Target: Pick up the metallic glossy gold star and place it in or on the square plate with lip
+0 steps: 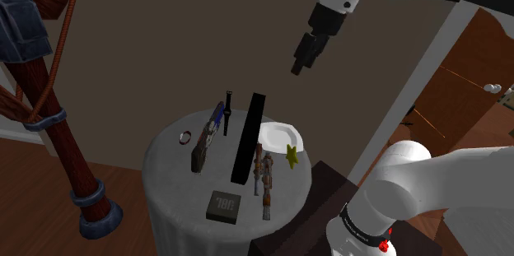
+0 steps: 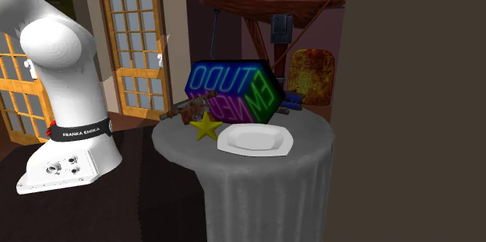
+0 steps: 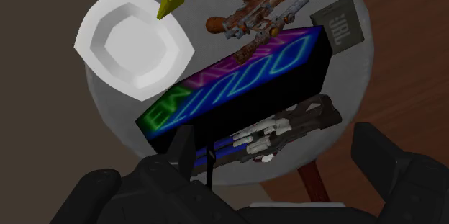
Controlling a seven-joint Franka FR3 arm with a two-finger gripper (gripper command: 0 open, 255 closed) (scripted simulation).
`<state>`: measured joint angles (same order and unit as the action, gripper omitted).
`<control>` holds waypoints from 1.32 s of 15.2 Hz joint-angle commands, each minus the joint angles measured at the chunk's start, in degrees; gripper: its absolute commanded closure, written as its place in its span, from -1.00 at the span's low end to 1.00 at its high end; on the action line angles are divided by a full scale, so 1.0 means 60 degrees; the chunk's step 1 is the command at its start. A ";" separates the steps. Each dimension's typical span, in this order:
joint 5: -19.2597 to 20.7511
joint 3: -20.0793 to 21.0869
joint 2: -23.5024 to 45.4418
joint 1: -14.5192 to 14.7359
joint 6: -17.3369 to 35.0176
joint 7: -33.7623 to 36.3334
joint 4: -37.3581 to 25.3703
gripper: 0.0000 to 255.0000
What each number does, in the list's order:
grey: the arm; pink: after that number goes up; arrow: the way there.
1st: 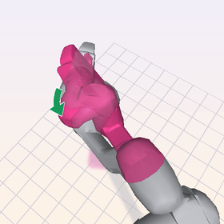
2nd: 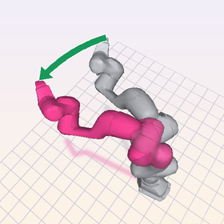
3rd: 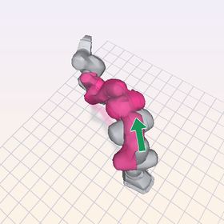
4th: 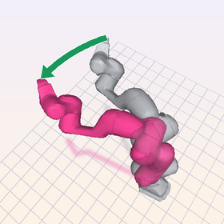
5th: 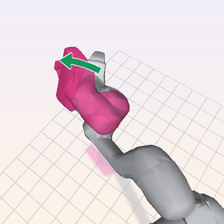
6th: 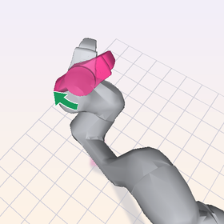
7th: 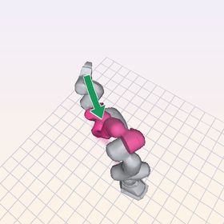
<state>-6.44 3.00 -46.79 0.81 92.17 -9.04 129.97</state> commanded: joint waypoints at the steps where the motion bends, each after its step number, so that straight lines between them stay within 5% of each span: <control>1: 0.0000 0.0000 0.0000 0.0000 0.0000 0.0000 0.0000 -1.00; 20: 0.0485 -0.0026 0.0471 -0.1404 0.4927 0.1113 0.5358 -1.00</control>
<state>-3.60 2.72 -44.99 -7.17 119.28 -2.89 160.47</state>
